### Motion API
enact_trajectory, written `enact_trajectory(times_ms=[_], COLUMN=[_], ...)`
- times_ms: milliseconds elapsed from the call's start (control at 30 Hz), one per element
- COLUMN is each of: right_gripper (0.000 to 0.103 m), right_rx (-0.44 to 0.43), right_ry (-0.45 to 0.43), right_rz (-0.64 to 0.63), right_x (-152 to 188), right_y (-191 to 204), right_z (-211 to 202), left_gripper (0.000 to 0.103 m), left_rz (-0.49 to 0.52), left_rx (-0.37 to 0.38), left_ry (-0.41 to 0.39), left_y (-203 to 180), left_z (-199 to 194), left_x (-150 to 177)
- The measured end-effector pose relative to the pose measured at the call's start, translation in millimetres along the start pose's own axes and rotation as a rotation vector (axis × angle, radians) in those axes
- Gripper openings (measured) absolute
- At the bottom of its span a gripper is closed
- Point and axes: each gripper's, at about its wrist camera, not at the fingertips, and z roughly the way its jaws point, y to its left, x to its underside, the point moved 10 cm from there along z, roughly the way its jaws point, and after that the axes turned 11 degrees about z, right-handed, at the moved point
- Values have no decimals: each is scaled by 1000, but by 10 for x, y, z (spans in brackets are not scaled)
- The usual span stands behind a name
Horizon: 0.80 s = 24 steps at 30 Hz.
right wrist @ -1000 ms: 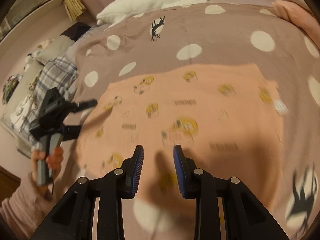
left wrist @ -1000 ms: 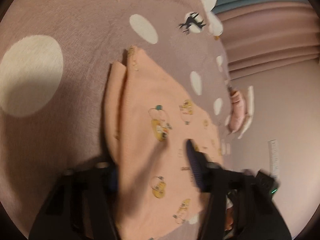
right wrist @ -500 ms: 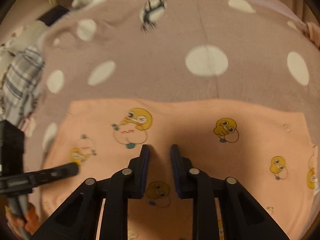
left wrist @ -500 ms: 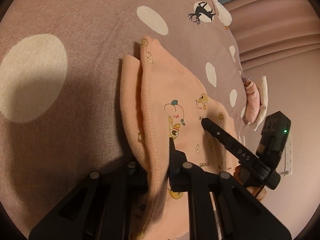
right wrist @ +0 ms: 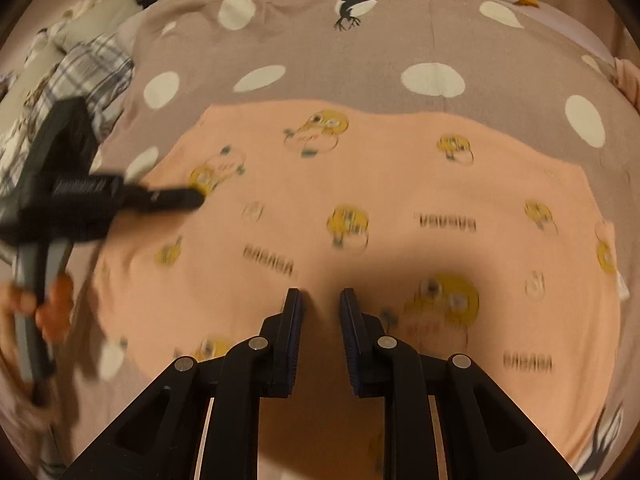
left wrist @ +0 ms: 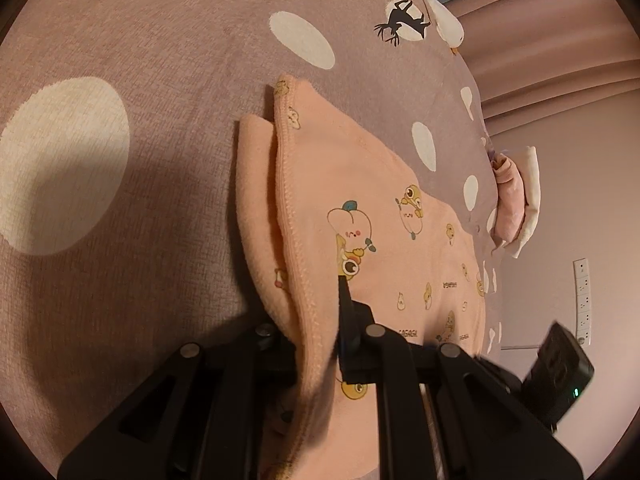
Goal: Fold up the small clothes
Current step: 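Grasp the side edge with the left gripper and fold it over lengthwise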
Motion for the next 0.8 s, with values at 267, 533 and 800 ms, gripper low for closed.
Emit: enact_trajectory(times_ms=[267, 533, 800], right_gripper=[23, 23, 23], right_rx=[29, -96, -236], right_ry=[22, -71, -40], right_rz=[-85, 50, 264], right_x=[560, 304, 290], right_y=[93, 139, -145], right_z=[-170, -446, -303], left_gripper=[15, 12, 11], left_rz=[-18, -1, 138], left_rx=[-15, -68, -97], left_ry=[6, 0, 9], left_y=[-8, -194, -849], left_z=[7, -119, -186], left_x=[-24, -63, -123])
